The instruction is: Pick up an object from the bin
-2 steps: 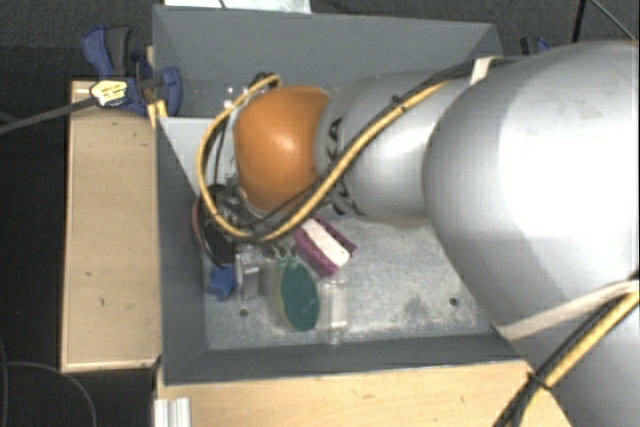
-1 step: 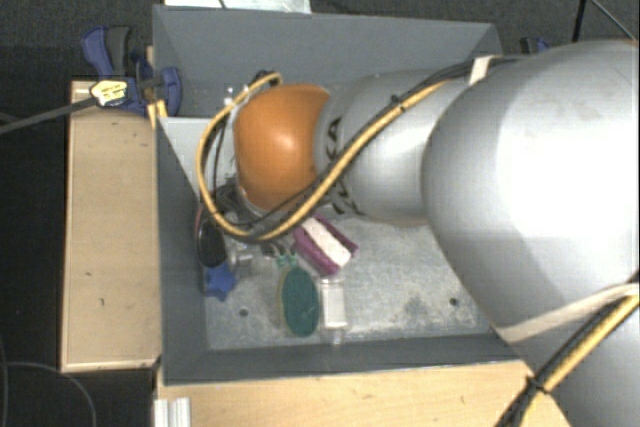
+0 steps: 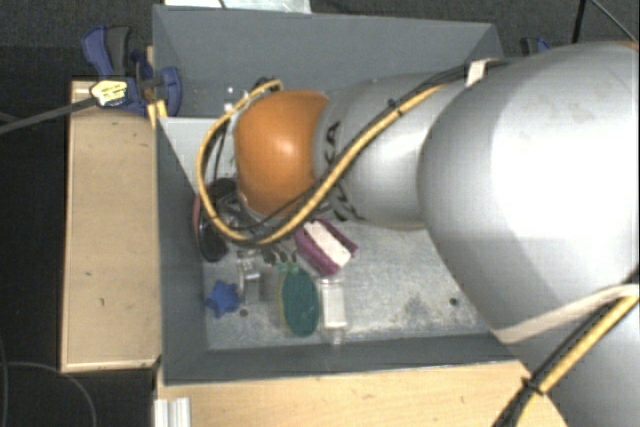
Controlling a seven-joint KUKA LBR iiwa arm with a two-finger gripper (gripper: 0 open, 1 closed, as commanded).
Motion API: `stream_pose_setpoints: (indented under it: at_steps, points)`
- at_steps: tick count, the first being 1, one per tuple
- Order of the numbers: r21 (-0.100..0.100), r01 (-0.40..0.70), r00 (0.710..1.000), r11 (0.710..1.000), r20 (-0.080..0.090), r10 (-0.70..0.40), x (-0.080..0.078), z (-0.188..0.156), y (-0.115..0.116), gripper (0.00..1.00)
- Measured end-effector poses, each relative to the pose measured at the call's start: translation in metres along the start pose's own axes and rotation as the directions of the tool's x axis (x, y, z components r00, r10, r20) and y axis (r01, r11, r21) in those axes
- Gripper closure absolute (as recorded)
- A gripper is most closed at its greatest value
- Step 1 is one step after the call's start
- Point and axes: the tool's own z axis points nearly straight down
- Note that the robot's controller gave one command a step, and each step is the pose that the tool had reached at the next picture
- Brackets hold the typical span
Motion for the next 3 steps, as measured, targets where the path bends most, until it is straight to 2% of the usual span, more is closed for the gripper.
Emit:
stream_pose_setpoints:
  at_steps: [1, 2, 3]
  points:
    - [-0.002, 0.035, 0.999, 0.999, 0.007, -0.035, 0.070, -0.008, 0.024, 0.00]
    - [-0.003, 0.026, 1.000, 1.000, 0.009, -0.026, 0.067, -0.007, 0.022, 1.00]
    - [-0.005, -0.004, 1.000, 1.000, 0.018, 0.004, 0.071, -0.134, 0.012, 1.00]
